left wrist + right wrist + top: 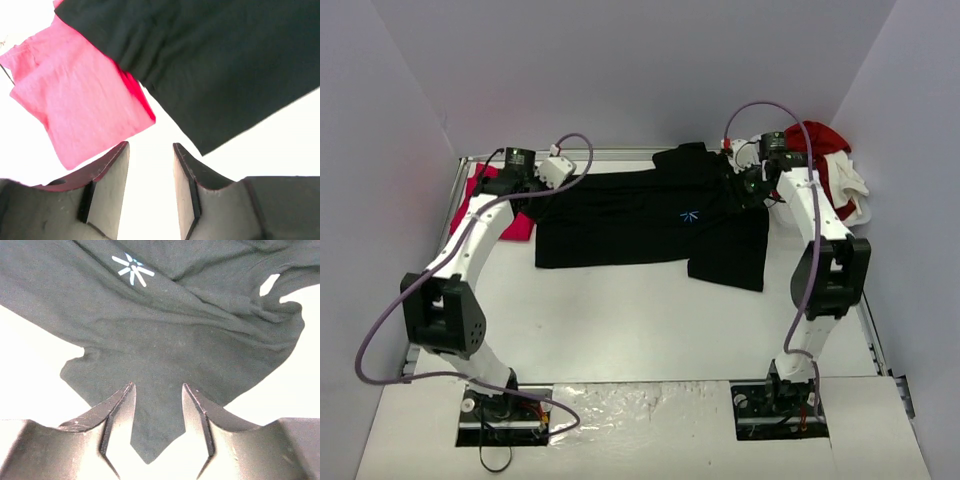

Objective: Fold and stack the t-shirts
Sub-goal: Grap the side of the flattened tshirt closest away from the robot with both arms

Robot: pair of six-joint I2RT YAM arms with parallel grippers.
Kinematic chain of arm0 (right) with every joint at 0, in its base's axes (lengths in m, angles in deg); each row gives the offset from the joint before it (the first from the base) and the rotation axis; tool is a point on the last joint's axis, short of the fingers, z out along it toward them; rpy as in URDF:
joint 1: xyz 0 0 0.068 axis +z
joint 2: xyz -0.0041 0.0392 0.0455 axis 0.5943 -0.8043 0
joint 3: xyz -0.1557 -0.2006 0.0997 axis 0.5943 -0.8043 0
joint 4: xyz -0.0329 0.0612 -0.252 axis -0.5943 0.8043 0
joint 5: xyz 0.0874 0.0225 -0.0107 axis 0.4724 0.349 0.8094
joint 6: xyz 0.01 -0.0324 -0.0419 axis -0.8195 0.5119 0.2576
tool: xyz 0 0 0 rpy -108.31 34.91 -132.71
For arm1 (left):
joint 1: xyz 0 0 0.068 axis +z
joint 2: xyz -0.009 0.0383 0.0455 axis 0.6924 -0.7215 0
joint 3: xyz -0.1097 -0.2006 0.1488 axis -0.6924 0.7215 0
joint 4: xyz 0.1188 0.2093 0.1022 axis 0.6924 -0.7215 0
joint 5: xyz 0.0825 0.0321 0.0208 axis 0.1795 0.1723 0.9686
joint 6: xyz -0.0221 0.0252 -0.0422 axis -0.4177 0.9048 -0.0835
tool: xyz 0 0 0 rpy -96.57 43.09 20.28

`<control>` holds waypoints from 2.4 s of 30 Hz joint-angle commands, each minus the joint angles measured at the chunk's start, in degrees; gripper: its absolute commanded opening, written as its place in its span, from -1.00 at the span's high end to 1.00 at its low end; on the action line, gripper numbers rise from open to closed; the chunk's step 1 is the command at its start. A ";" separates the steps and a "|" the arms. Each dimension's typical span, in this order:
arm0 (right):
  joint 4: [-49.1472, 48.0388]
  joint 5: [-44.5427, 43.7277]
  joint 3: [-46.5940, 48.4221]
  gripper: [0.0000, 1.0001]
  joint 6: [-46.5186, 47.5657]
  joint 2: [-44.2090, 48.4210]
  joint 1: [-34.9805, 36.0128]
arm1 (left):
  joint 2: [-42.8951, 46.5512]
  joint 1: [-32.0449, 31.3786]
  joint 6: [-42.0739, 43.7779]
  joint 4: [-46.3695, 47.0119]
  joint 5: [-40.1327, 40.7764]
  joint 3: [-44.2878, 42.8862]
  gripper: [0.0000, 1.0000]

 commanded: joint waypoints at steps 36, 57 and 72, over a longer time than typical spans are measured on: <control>2.25 -2.07 -13.00 0.14 -0.34 6.94 -0.57 | 7.41 -5.93 21.11 18.20 2.02 41.05 0.21; 2.16 -1.28 -14.32 0.14 0.19 6.67 -0.57 | -2.34 -5.75 19.79 20.66 12.04 36.31 0.90; 8.82 0.21 -23.17 -0.01 12.30 16.68 0.22 | 12.58 -1.28 10.14 -7.21 -15.46 23.05 0.95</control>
